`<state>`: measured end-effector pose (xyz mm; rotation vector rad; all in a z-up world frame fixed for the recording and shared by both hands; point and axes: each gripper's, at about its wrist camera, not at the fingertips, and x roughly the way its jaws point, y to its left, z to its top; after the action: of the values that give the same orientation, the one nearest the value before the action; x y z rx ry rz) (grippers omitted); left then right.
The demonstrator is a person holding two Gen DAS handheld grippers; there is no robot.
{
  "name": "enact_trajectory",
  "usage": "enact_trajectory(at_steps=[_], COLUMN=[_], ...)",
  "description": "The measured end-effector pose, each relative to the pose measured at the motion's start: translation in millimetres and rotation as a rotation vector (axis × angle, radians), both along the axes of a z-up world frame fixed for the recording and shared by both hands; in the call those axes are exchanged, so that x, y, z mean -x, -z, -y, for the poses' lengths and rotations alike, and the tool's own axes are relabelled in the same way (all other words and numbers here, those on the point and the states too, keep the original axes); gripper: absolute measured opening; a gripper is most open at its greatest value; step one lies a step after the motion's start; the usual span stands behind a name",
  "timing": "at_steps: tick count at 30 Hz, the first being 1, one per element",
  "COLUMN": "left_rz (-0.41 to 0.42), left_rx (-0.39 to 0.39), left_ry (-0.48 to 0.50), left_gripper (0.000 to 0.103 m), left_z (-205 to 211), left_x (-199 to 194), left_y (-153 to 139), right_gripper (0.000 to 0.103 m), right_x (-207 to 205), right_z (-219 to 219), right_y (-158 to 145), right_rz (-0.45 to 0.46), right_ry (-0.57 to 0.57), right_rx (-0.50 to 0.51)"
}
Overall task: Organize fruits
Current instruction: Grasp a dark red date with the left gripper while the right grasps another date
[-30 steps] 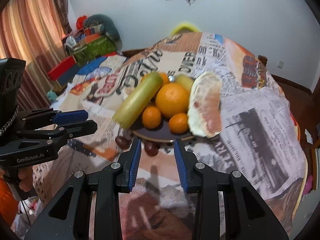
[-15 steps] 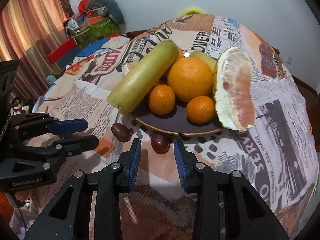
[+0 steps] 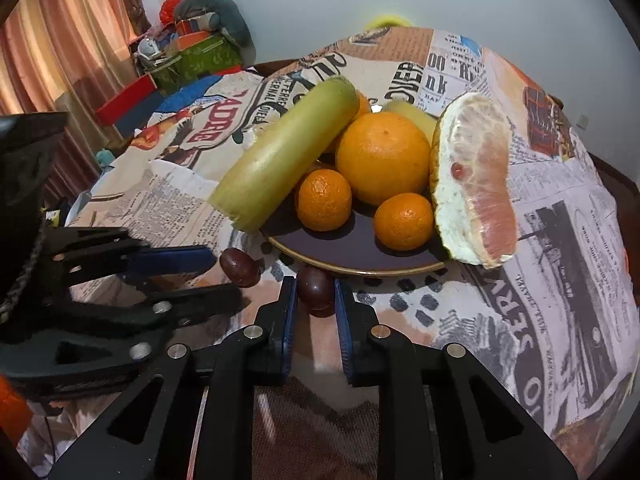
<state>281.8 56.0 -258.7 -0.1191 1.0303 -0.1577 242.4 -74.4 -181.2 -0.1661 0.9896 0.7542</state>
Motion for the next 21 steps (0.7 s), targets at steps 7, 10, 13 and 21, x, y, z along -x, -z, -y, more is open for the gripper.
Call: enact_trajectory(at_steps=[7, 10, 13, 21], left_rz=[0.011, 0.012, 0.018, 0.111], left_rx=[-0.001, -0.002, 0.003, -0.021], left_ry=[-0.014, -0.018, -0.024, -0.028], left_gripper=[0.023, 0.022, 0.022, 0.022], left_z=[0.6, -0.5, -2.0, -4.6], left_x=[-7.1, -2.8, 3.5, 22.1], left_y=[1.1, 0.0, -5.0, -44.4], right_gripper=[0.017, 0.017, 0.017, 0.017], right_x=[6.8, 7.8, 8.0, 7.1], right_z=[21.7, 28.2, 32.3, 38.3], right_y=[-11.0, -16.8, -23.1, -40.5], right_rz=[0.014, 0.026, 0.046, 0.096], right_ry=[0.027, 0.042, 0.056, 0.088], right_rx=[-0.028, -0.037, -0.041, -0.067])
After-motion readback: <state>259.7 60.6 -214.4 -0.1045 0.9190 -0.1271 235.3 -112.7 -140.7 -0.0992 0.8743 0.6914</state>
